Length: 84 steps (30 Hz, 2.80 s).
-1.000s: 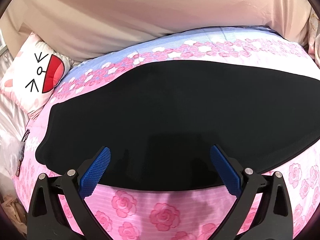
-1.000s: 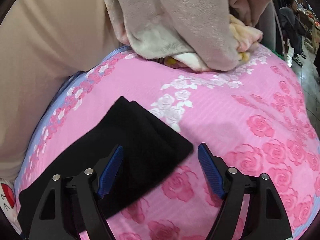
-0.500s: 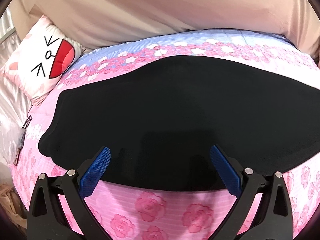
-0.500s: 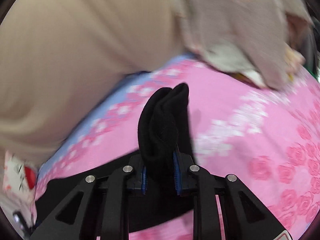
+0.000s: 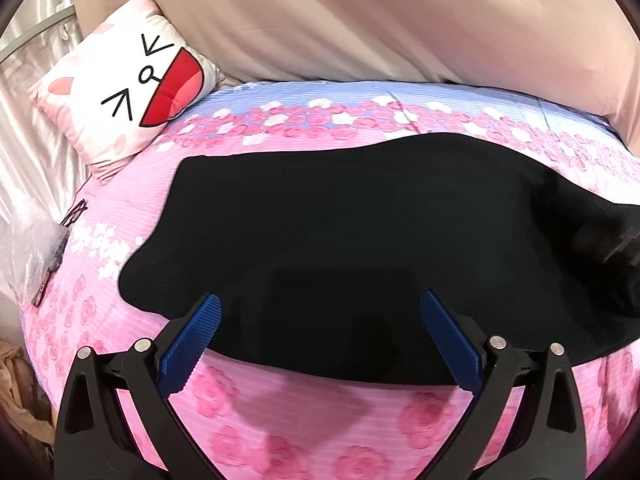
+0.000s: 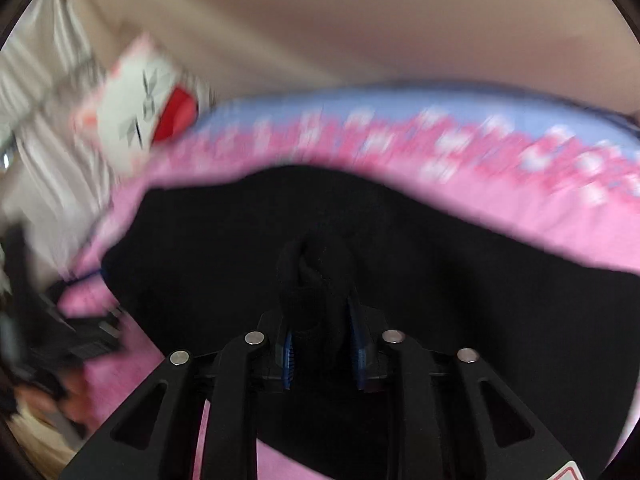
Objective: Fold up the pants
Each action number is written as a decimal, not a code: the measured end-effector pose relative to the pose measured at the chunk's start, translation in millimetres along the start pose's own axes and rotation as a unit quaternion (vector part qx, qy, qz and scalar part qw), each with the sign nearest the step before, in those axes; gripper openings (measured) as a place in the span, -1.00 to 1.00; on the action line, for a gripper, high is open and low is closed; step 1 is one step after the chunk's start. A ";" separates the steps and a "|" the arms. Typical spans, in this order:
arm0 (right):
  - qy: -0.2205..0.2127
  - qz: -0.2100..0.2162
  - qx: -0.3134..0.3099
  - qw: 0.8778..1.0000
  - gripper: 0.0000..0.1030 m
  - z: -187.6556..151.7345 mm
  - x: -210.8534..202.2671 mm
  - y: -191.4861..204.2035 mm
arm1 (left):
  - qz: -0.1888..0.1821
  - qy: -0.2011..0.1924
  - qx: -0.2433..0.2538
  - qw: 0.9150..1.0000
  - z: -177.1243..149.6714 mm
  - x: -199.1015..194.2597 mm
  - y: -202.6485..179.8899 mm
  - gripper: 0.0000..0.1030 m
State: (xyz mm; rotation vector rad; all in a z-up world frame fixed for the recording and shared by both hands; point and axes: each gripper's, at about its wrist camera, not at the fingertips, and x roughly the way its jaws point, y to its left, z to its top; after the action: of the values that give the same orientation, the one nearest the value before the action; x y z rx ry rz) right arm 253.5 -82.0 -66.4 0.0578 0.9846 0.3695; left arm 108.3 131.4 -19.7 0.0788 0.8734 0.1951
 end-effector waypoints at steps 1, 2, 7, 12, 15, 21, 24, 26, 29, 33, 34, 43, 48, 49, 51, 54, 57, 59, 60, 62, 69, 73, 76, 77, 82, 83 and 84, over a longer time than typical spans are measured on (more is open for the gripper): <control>-0.017 -0.010 -0.012 1.000 -0.37 -3.5 -3.8 4.7 | -0.001 -0.001 0.000 1.000 0.4 0.4 3.2 0.90; -0.020 0.000 -0.016 1.000 -0.22 -5.1 -11.6 7.0 | -0.003 -0.002 0.001 1.000 0.5 0.8 6.6 0.90; -0.052 -0.005 -0.001 0.999 0.22 -10.1 -45.0 2.7 | -0.019 0.006 -0.011 1.000 0.6 8.2 10.2 0.90; -0.047 -0.026 -0.042 0.998 0.26 -19.4 -36.2 23.5 | -0.039 0.011 -0.005 0.999 -0.7 11.0 -2.2 0.90; -0.036 -0.035 -0.072 0.996 0.26 -22.7 -18.2 39.6 | -0.043 0.008 0.003 0.999 -3.3 5.9 -5.3 0.90; -0.043 -0.089 -0.057 0.993 -0.57 -15.0 2.2 38.4 | -0.038 0.009 0.001 0.999 -10.1 2.3 2.5 0.90; -0.059 -0.063 -0.024 0.996 -0.73 -4.7 -11.3 39.0 | -0.033 0.017 -0.012 0.999 -13.2 6.0 12.9 0.90; -0.063 -0.053 -0.031 0.996 -0.73 -0.3 -15.5 47.1 | -0.029 0.020 -0.021 0.999 -13.4 8.2 18.6 0.90; -0.023 -0.027 -0.029 0.999 -0.65 -5.1 16.6 46.6 | -0.030 0.022 -0.029 0.999 -12.7 9.7 21.8 0.90; -0.048 0.005 -0.035 0.998 -0.35 -14.2 -5.4 48.9 | -0.023 0.021 -0.020 0.999 -13.5 6.5 20.2 0.90; -0.061 0.022 -0.030 0.997 -0.35 -15.4 -19.2 46.1 | -0.021 0.020 -0.019 0.999 -13.6 5.4 20.9 0.90; -0.125 -0.038 0.075 0.989 -0.62 -3.7 -87.8 -40.4 | -0.015 0.025 -0.047 0.998 -7.5 8.3 25.7 0.90; -0.093 0.014 0.042 0.995 -0.62 24.2 -30.0 -11.0 | -0.054 0.045 -0.103 0.992 -3.5 12.0 39.8 0.90; -0.068 0.019 0.030 0.997 -0.62 28.7 -3.0 -2.1 | -0.051 0.046 -0.111 0.991 -3.7 11.9 43.7 0.90; -0.032 0.017 0.027 0.999 -0.60 27.2 29.3 3.9 | -0.036 0.045 -0.126 0.990 -4.4 10.0 57.2 0.90; -0.052 0.011 0.022 0.998 -0.53 31.2 20.0 9.1 | 0.000 0.045 -0.143 0.989 -6.9 7.9 79.3 0.90; -0.088 0.019 0.054 0.994 -0.44 24.3 -25.8 -11.5 | 0.020 0.052 -0.163 0.985 -12.0 7.5 98.7 0.90; -0.119 -0.030 0.084 0.989 0.11 3.6 -68.8 -38.8 | 0.021 0.053 -0.175 0.983 -15.6 6.8 105.5 0.90; -0.129 -0.062 0.102 0.984 0.22 -11.1 -90.0 -57.2 | 0.018 0.054 -0.178 0.982 -16.5 7.0 105.8 0.90; -0.121 -0.115 0.135 0.977 0.28 -42.9 -120.4 -92.0 | 0.009 0.054 -0.172 0.983 -14.5 7.1 97.5 0.90; -0.095 -0.088 0.278 0.952 0.28 -128.8 -143.5 -160.3 | -0.050 0.030 -0.112 0.992 4.6 -5.1 18.9 0.90; -0.117 -0.037 0.276 0.953 0.30 -125.9 -134.2 -156.3 | -0.078 0.033 -0.071 0.994 10.0 -10.6 -28.6 0.90; -0.118 -0.016 0.271 0.955 0.13 -119.1 -121.4 -147.8 | -0.074 0.026 -0.043 0.996 6.5 -19.0 -50.5 0.90; -0.115 -0.018 0.268 0.956 -0.20 -115.5 -116.9 -143.4 | -0.069 0.026 -0.036 0.997 4.8 -20.2 -54.8 0.90; -0.144 -0.032 0.245 0.958 -0.62 -116.6 -143.0 -137.4 | -0.044 0.037 -0.043 0.997 1.7 -21.5 -53.9 0.90; -0.145 -0.052 0.232 0.960 -0.63 -118.2 -149.0 -138.1 | -0.039 0.037 -0.043 0.998 1.3 -22.9 -51.4 0.90; -0.142 -0.079 0.216 0.963 -0.65 -118.6 -153.6 -138.7 | -0.030 0.035 -0.043 0.998 1.0 -25.6 -49.4 0.90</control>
State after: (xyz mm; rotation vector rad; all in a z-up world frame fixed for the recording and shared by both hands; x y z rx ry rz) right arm 118.5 -276.8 -38.7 0.4158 0.7641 -0.0079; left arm 99.8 77.9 -7.0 -0.0354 0.9340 0.1800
